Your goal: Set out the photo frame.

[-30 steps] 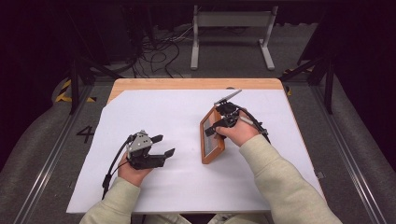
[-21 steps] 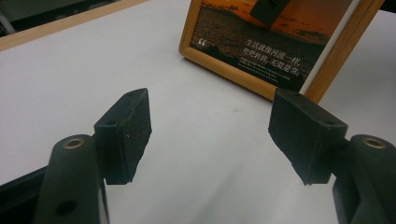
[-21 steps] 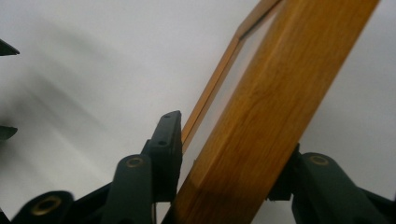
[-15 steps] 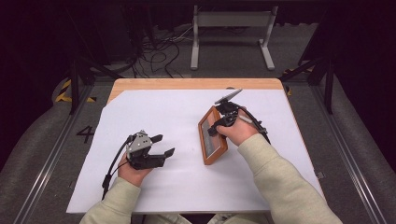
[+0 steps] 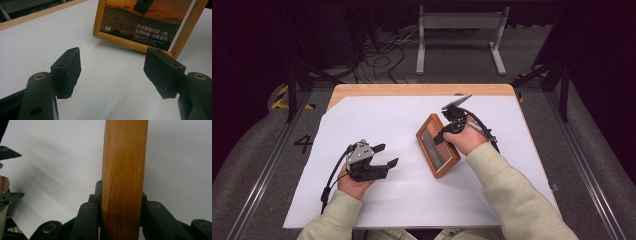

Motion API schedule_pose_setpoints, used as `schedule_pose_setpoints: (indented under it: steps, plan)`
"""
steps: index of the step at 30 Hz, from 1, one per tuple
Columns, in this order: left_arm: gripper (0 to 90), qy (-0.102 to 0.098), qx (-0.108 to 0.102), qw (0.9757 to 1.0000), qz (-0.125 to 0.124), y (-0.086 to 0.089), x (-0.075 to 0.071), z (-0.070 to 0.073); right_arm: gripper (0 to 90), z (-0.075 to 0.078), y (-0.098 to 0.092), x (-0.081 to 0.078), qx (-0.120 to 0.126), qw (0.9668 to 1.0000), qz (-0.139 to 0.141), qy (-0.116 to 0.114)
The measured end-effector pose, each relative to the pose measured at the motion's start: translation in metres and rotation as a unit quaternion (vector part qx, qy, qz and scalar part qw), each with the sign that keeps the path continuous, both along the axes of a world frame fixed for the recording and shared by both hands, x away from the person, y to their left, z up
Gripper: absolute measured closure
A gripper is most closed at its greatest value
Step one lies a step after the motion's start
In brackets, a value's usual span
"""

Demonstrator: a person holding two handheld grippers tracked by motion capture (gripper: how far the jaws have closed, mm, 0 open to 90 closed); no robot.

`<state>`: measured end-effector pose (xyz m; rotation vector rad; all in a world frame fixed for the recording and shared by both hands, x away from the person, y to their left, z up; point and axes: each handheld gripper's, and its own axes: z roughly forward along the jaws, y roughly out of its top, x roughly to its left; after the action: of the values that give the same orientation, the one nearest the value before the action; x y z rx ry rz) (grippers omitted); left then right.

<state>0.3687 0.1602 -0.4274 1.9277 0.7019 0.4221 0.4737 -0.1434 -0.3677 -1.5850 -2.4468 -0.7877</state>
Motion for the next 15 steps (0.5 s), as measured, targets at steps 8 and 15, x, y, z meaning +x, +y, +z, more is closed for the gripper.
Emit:
schedule_pose_setpoints:
  steps: [8, 15]
  plan:
    - [30.4, 0.000, -0.004, 1.0000, 0.004, 0.002, 0.000, 0.001, 73.8, 0.018, 0.003, -0.005, -0.026, 0.9951, 0.084, -0.046]
    - [30.3, 0.000, -0.005, 0.9999, 0.009, 0.006, -0.001, 0.001, 73.8, 0.037, 0.011, -0.008, -0.069, 0.9772, 0.187, -0.071]
